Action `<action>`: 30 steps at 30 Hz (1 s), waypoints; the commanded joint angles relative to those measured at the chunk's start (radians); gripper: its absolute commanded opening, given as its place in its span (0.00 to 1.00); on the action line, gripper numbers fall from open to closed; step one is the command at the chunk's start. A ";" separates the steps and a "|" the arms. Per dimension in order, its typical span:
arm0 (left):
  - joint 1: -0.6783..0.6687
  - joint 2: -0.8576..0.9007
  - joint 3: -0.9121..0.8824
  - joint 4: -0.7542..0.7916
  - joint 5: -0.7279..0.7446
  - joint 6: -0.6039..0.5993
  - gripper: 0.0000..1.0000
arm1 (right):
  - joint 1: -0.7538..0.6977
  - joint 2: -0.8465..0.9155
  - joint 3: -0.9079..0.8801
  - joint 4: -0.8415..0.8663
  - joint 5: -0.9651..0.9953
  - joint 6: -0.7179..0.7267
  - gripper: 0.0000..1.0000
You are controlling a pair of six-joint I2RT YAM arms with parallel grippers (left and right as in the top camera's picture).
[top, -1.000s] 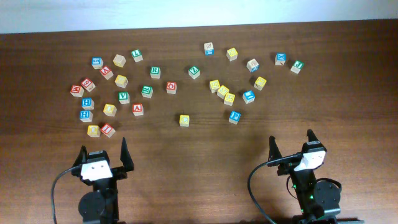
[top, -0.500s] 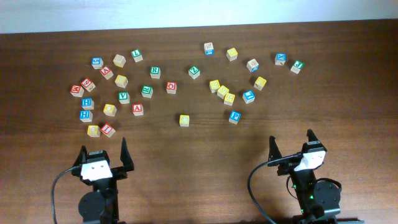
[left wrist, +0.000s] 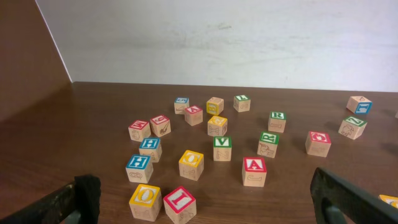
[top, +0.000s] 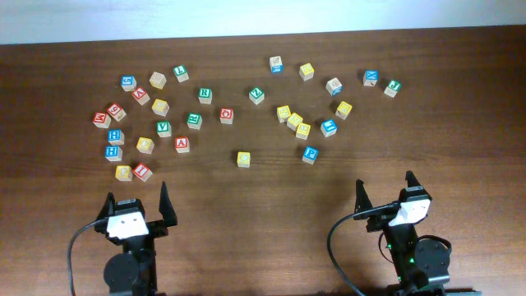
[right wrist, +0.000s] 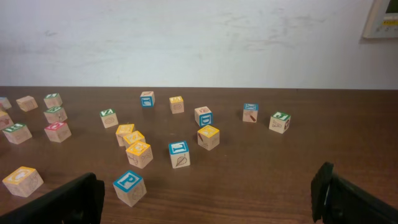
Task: Spell out CVPR
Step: 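Move the left gripper over the yellow C block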
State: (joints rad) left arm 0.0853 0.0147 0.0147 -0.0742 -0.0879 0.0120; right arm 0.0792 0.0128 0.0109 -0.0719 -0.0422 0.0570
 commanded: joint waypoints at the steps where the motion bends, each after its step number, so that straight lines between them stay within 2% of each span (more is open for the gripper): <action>1: -0.004 -0.003 -0.006 0.002 -0.014 0.019 0.99 | -0.002 -0.009 -0.005 -0.006 0.005 0.010 0.98; 8: -0.004 -0.003 -0.005 0.007 0.016 0.018 0.99 | -0.002 -0.009 -0.005 -0.006 0.005 0.010 0.98; 9: -0.004 -0.003 -0.005 0.007 0.062 0.018 0.99 | -0.002 -0.009 -0.005 -0.006 0.005 0.010 0.98; 12: -0.004 -0.003 -0.005 0.034 0.395 0.018 0.99 | -0.002 -0.009 -0.005 -0.006 0.005 0.010 0.98; 14: -0.004 -0.003 -0.005 0.101 0.573 0.018 0.99 | -0.002 -0.009 -0.005 -0.006 0.005 0.010 0.98; 17: -0.004 -0.003 -0.005 0.290 0.699 0.018 0.99 | -0.002 -0.009 -0.005 -0.006 0.005 0.010 0.98; 20: -0.004 -0.003 -0.002 0.514 0.721 -0.051 0.99 | -0.002 -0.009 -0.005 -0.006 0.005 0.010 0.98; 22: -0.004 -0.003 0.030 0.589 0.707 -0.054 0.99 | -0.002 -0.009 -0.005 -0.006 0.005 0.010 0.98; 24: -0.004 0.010 0.113 0.541 0.628 -0.054 0.99 | -0.002 -0.009 -0.005 -0.006 0.005 0.010 0.99; 27: -0.004 0.120 0.364 0.224 0.492 -0.056 0.99 | -0.002 -0.009 -0.005 -0.006 0.005 0.010 0.98; 29: -0.004 0.237 0.536 0.021 0.491 -0.026 0.99 | -0.002 -0.009 -0.005 -0.006 0.005 0.010 0.98; 30: -0.004 0.341 0.665 -0.109 0.585 -0.015 0.99 | -0.002 -0.009 -0.005 -0.006 0.005 0.010 0.98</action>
State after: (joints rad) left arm 0.0849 0.1741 0.4210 0.0357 0.4561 -0.0277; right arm 0.0792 0.0132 0.0109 -0.0719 -0.0422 0.0574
